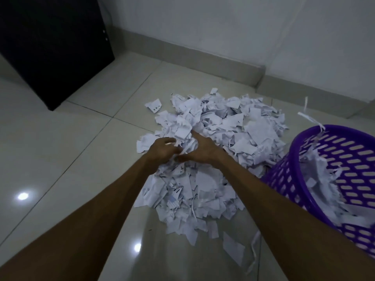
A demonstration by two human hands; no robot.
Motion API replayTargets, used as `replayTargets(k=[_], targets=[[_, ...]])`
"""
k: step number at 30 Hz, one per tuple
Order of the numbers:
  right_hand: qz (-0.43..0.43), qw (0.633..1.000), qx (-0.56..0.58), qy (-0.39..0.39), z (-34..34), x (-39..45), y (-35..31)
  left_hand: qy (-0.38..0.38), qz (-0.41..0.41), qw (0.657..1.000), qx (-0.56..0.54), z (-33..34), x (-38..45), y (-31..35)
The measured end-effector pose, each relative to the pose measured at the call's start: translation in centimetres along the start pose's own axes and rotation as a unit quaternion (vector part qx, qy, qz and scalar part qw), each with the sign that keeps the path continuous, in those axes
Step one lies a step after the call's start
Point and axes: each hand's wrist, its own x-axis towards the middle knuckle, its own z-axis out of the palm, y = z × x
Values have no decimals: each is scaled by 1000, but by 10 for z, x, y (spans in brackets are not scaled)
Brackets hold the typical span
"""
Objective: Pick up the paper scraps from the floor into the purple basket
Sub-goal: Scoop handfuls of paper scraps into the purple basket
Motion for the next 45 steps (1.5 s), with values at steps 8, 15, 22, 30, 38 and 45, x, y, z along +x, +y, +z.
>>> replayTargets(k=[8, 15, 22, 30, 38, 45], targets=[[-11, 992, 98, 77, -7, -7, 2, 13, 46, 998, -37, 12, -2, 14], [47, 964, 234, 121, -34, -22, -10, -23, 67, 995, -72, -7, -30, 40], [28, 946, 289, 146, -81, -62, -34, -3, 144, 985, -98, 11, -65, 88], [-2, 930, 325, 169, -151, -137, -42, -44, 208, 969, -124, 49, -112, 141], [28, 934, 331, 132, -205, -196, -1, -133, 203, 962, -122, 106, -147, 169], [128, 942, 283, 129, -225, -232, 39, -224, 144, 962, -65, 155, -160, 170]])
